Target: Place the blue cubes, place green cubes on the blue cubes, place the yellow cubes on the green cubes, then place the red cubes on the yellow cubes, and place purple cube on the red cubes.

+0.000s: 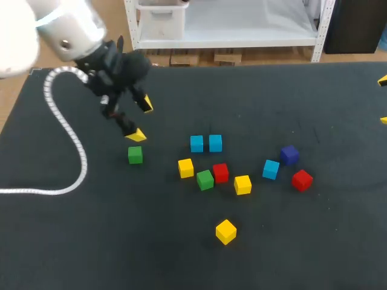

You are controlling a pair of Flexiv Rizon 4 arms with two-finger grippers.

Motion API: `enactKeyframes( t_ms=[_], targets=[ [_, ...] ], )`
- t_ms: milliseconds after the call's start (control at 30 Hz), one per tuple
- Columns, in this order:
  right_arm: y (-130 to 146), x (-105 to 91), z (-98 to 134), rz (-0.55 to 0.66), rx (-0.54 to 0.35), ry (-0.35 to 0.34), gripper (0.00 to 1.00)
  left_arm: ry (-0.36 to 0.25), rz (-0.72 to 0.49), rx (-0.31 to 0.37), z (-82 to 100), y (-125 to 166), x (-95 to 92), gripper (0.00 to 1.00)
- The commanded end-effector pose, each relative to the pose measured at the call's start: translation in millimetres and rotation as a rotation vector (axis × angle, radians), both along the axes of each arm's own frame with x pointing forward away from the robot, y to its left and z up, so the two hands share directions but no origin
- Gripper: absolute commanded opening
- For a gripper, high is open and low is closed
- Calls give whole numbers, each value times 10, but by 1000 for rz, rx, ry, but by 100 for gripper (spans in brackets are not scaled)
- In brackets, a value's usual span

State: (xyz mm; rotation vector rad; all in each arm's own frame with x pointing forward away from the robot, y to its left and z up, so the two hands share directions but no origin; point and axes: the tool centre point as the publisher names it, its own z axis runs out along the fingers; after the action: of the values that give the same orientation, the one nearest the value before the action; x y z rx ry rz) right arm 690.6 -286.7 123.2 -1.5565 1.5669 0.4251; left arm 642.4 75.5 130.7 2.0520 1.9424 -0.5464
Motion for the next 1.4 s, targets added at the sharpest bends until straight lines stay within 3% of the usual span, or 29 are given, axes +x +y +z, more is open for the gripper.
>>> enactKeyframes(
  t_ms=[33, 233, 533, 1233, 1400],
  targets=[
    [1, -11, 1, -1, 0, -2, 100, -34, 27, -51, 232, 195, -122, 100],
    [1, -11, 1, -1, 0, -2, 100, -61, 49, -54, 367, 328, -138, 100],
    [1, -11, 1, -1, 0, -2, 100, -91, 46, -51, 402, 349, -133, 100],
    [1, -11, 1, -1, 0, -2, 100, -89, 40, -40, 414, 337, -133, 100],
    [393, 77, -137, 219, 2, -39, 100, -89, 40, -40, 414, 337, -133, 100]
  ],
)
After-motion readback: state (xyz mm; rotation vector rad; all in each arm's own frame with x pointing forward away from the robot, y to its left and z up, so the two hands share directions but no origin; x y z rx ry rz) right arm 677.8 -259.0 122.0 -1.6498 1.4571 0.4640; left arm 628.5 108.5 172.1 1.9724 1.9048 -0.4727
